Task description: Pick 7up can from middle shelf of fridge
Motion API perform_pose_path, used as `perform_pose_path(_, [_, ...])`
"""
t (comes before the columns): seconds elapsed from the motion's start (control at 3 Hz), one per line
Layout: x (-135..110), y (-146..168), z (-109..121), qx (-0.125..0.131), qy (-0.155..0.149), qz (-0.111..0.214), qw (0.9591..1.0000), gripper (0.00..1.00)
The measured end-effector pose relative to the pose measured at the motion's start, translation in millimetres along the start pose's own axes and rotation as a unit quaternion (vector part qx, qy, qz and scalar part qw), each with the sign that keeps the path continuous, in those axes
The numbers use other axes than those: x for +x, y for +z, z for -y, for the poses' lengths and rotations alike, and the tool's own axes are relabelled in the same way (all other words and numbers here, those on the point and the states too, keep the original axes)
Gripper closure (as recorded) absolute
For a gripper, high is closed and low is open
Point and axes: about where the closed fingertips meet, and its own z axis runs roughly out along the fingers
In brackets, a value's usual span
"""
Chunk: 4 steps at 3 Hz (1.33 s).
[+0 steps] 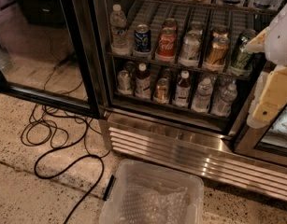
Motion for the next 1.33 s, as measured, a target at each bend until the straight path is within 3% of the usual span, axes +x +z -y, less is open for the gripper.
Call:
perform_pose_path(0.33, [0.0, 0.0, 0.0, 0.0, 0.0, 0.0, 1.0, 0.0])
perform_pose_path(0.67, [1.0, 13.7, 1.6, 0.008, 0.026, 0.005, 0.9996, 0.0])
perform_pose_path(1.0, [10.6, 39.3, 5.0, 0.01, 0.083, 0.004, 0.9965, 0.0])
perform_pose_path(1.33, [19.0, 61.8, 5.6, -0.006, 0.136, 0.007, 0.9906, 0.0])
